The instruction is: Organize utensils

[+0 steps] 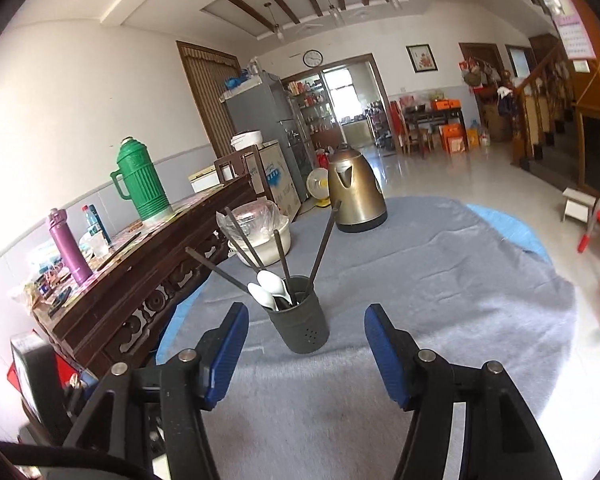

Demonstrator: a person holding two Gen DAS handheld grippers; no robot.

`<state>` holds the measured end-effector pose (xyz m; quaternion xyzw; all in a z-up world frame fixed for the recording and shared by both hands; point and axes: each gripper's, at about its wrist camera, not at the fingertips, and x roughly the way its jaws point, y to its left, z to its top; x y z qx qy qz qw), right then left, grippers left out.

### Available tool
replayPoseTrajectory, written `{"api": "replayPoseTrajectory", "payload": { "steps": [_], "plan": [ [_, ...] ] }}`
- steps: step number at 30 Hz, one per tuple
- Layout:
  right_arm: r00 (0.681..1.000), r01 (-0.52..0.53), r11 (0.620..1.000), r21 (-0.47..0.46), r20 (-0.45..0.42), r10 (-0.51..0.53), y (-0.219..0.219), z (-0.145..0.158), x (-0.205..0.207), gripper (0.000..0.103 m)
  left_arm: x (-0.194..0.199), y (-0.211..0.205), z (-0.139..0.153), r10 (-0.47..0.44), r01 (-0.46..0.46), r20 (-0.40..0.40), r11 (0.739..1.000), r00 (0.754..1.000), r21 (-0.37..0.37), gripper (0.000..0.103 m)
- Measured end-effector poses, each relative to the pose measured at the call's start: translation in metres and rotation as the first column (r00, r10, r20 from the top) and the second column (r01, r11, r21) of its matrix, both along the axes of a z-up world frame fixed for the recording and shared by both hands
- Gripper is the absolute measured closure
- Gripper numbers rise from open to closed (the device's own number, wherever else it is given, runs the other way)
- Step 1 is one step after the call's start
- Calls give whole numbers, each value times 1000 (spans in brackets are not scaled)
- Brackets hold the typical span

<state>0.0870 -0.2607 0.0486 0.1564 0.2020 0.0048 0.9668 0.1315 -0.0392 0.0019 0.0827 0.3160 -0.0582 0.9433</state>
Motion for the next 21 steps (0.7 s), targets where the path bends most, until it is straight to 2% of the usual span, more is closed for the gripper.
{"api": "replayPoseTrajectory", "payload": {
  "steps": [8, 21],
  "plan": [
    [1000, 6, 999, -41, 8, -5, 9, 0, -40, 39, -28, -3, 27, -24, 24, 79, 1000, 997, 2, 9],
    [999, 7, 999, -44, 39, -5, 21, 2, -78, 39, -52, -5, 51, -43, 41, 142, 999, 989, 13, 9]
  ]
}}
